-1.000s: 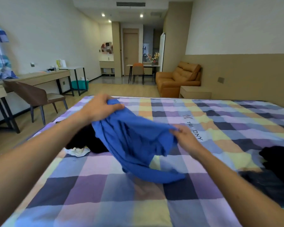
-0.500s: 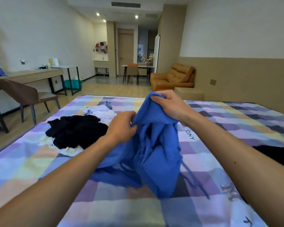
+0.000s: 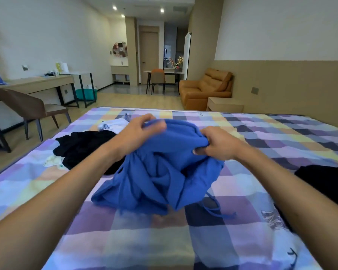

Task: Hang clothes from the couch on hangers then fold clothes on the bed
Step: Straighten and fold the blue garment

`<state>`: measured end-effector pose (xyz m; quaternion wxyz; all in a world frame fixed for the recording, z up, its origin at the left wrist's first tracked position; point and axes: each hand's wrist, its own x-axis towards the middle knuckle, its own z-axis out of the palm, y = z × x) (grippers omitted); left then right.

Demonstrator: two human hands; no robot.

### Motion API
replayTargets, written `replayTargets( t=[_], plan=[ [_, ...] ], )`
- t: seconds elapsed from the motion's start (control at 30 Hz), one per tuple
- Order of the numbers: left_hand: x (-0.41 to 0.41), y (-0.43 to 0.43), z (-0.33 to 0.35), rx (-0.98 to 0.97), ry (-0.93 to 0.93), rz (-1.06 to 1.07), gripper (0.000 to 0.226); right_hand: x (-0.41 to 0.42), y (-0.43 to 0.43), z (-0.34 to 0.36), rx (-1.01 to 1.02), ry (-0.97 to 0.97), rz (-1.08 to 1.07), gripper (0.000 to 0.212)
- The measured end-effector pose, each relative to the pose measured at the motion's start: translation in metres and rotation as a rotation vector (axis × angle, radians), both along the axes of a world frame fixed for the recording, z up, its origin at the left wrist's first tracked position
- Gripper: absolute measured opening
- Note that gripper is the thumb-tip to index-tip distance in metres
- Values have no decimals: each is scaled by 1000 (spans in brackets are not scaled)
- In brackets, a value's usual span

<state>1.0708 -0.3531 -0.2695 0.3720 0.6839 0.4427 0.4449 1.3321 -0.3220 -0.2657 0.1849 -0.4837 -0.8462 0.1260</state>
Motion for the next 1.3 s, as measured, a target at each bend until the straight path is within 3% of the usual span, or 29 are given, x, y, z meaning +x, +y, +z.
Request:
replayTargets(
  t=[0.07, 0.1, 0.17, 0.23, 0.3, 0.37, 0.4, 0.43, 0.5, 0.57, 0.63, 0.7, 0.77, 0.83, 0.93, 0.97, 1.03, 1.1, 1.2, 1.23, 1.3],
  plan=[
    [-1, -4, -37, 167, 580, 113, 50, 1, 1, -37, -140, 238, -65, 33],
    [-1, -3, -61, 209, 773, 200, 59, -1, -3, -56, -224, 404, -81, 30],
    [-2, -4, -109, 196, 885, 361, 51, -11, -19, -92, -355, 652, -99, 24],
    [-5, -4, -150, 132, 921, 572, 51, -25, -40, -127, -402, 764, -99, 18],
    [-7, -6, -177, -84, 866, 724, 75, -40, -63, -148, -382, 803, -72, 20],
    [-5, -10, -193, -384, 745, 710, 86, -49, -76, -166, -362, 864, -62, 14],
    [-4, -9, -197, -446, 715, 673, 79, -54, -80, -172, -360, 897, -64, 15],
    [-5, -8, -199, -449, 700, 633, 65, -56, -79, -179, -339, 891, -90, 29],
    [-12, -8, -192, -366, 593, 554, 39, -58, -76, -195, -206, 703, -166, 53],
    [-17, -13, -178, -293, 305, 467, 25, -59, -67, -204, -92, 476, -259, 71],
    [-15, -25, -167, -323, -96, 362, 11, -61, -54, -206, -183, 499, -206, 96],
    [-13, -36, -167, -414, -350, 213, 19, -64, -33, -206, -247, 492, -102, 111],
    [-17, -44, -173, -394, -363, 98, 26, -67, -17, -208, -338, 405, 22, 108],
    [-22, -45, -181, -341, -317, 58, 19, -70, -11, -205, -490, 422, 78, 95],
    [-25, -45, -191, -287, -310, 189, 13, -71, -14, -193, -518, 434, 52, 48],
    [-27, -44, -192, -246, -308, 228, 17, -70, -18, -189, -558, 430, 69, 42],
    [-34, -41, -195, -163, -198, 185, 46, -68, -29, -186, -645, 432, 127, 34],
    [-39, -42, -191, -223, -72, 17, 73, -62, -41, -181, -684, 437, 182, 14],
    [-36, -40, -181, -407, 61, -207, 72, -49, -45, -180, -649, 446, 223, 43],
    [-30, -41, -176, -469, 54, -232, 70, -48, -44, -183, -606, 462, 207, 44],
    [-21, -41, -165, -517, 94, -256, 60, -46, -35, -187, -536, 468, 124, 25]
  ],
)
